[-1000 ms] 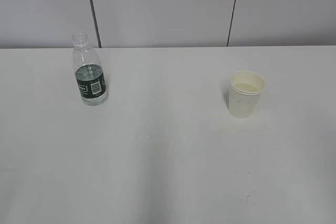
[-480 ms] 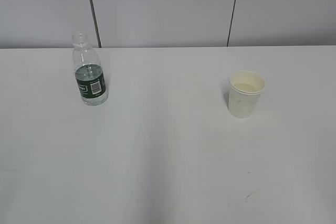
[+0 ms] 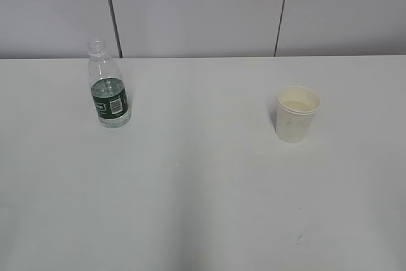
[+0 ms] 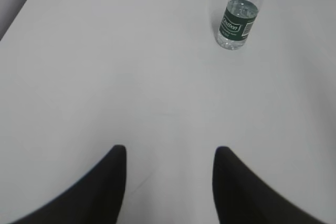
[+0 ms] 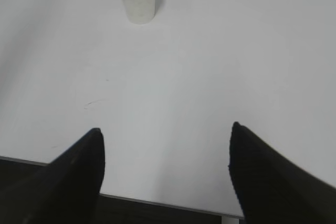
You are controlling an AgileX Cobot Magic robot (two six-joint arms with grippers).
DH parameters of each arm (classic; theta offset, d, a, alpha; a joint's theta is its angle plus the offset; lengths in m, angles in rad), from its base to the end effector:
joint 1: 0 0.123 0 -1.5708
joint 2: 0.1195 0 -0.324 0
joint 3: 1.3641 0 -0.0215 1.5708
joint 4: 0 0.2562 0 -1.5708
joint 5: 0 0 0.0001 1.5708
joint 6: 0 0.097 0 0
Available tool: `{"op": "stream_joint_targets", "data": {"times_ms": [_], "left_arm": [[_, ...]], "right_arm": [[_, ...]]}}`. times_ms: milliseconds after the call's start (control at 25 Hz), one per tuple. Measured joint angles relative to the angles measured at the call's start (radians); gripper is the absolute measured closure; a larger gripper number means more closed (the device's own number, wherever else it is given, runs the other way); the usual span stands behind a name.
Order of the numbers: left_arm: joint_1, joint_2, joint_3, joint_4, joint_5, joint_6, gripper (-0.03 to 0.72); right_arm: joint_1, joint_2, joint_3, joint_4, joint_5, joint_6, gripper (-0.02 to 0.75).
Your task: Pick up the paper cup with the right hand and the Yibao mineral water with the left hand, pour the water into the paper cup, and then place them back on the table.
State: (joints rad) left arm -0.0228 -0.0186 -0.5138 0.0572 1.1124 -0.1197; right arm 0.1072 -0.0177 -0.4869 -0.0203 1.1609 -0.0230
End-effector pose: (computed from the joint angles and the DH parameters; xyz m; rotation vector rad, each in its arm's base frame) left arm -0.0408 0.0059 0.2761 -0.1054 2.0596 -0.0195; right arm -0.0396 -0.0061 0.2644 -0.1370 2.1354 0.0247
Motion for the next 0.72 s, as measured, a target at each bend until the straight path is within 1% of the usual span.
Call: {"op": "stream_joint_targets", "data": {"times_ms": [560,640,720], "left_arm": [[0.000,0.000,0.000,0.000,0.000,0.000,0.346],[0.000,0.000,0.000,0.000,0.000,0.000,0.346],[0.000,0.000,0.000,0.000,0.000,0.000,0.346]], "right_arm": [[0.000,0.000,0.001,0.002,-0.011,-0.005,0.161],[-0.008,0.000,0.001,0.003,-0.012,-0.005,0.161],[-0.035,0.000,0.001,0.003,-0.012,-0.005,0.161]]}}
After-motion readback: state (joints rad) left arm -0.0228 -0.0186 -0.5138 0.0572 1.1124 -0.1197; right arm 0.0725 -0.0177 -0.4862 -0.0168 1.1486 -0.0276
